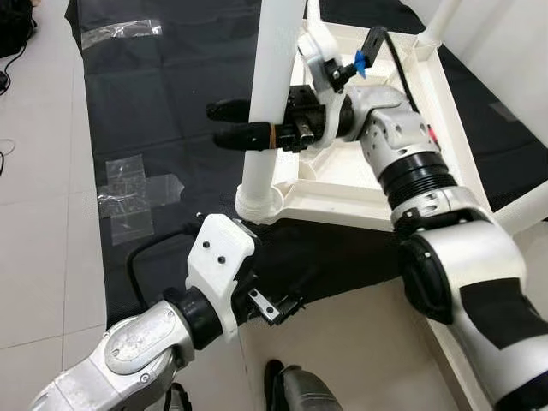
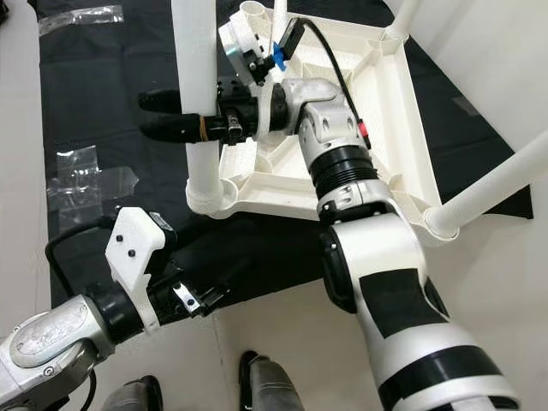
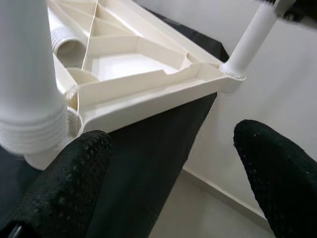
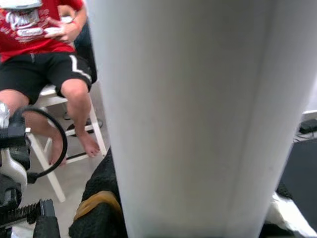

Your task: Building children table

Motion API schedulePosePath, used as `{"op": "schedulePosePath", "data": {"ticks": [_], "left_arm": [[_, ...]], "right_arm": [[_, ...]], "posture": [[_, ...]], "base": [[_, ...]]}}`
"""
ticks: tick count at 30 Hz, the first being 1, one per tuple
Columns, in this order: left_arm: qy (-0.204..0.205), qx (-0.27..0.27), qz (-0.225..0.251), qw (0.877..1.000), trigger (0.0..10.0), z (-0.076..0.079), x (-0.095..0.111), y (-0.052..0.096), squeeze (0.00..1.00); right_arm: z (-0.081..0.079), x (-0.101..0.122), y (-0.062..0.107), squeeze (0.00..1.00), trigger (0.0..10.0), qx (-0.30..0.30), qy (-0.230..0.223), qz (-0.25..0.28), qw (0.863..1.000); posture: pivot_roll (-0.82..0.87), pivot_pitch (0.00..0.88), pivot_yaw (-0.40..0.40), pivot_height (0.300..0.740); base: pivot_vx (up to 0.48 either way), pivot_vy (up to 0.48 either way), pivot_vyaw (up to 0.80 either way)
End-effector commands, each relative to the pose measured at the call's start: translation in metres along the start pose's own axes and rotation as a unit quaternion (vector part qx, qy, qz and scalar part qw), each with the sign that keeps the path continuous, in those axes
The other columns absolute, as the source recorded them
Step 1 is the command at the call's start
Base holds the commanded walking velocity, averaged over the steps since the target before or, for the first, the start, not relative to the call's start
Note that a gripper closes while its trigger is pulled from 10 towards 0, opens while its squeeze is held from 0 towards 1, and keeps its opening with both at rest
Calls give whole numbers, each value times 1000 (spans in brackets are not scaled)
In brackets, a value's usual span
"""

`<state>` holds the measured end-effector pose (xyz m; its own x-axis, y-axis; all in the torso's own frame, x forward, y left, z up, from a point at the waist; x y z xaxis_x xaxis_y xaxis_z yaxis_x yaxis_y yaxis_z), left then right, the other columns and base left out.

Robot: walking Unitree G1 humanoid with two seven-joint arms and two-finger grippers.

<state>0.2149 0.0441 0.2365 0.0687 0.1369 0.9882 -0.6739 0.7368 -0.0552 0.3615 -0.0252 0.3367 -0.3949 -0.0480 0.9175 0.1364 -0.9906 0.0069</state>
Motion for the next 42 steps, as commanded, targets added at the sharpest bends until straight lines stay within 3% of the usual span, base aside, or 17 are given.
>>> {"op": "schedulePosePath", "data": {"ticks": [1,7,16,25,31,42], "left_arm": [[3,-13,1,1000,10000,8,1,3,0],[5,-11,-3,1000,10000,9,-1,2,0],[4,-10,-8,1000,10000,7,-1,3,0],[4,-9,-12,1000,10000,5,-2,3,0],[3,-11,-11,1000,10000,6,0,3,0],[1,-10,-16,1000,10000,4,-1,4,0]], "right_arm": [[-6,-41,13,0,10000,-22,-65,-56,996],[0,-25,31,0,10000,-32,-46,-56,997],[2,-9,38,0,10000,-38,-40,-17,998],[1,-6,35,0,10000,-29,-28,-17,999],[-9,-27,23,0,10000,-3,-44,-41,998],[-10,-15,21,0,10000,5,-36,-17,999]], "posture": [[74,336,-149,740],[70,334,-141,740],[76,332,-130,740],[78,331,-120,740],[85,336,-119,740],[89,335,-111,740]], "base": [[0,0,0],[0,0,0],[0,0,0],[0,0,0],[0,0,0],[0,0,0]]}}
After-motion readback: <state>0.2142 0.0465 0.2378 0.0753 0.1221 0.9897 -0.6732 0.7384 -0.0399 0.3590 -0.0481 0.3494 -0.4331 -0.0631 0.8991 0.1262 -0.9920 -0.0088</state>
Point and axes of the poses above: a point about 5 cm out from each wrist's last joint towards the gripper, its own y axis pointing back from the gripper into the wrist, its own x axis along the axis of the wrist's last joint, z = x × y, the point moved 5 cm from there along -y, pointing out of the wrist towards the gripper, and after that the axes turned 9 degrees about y, right-handed, at the moved point
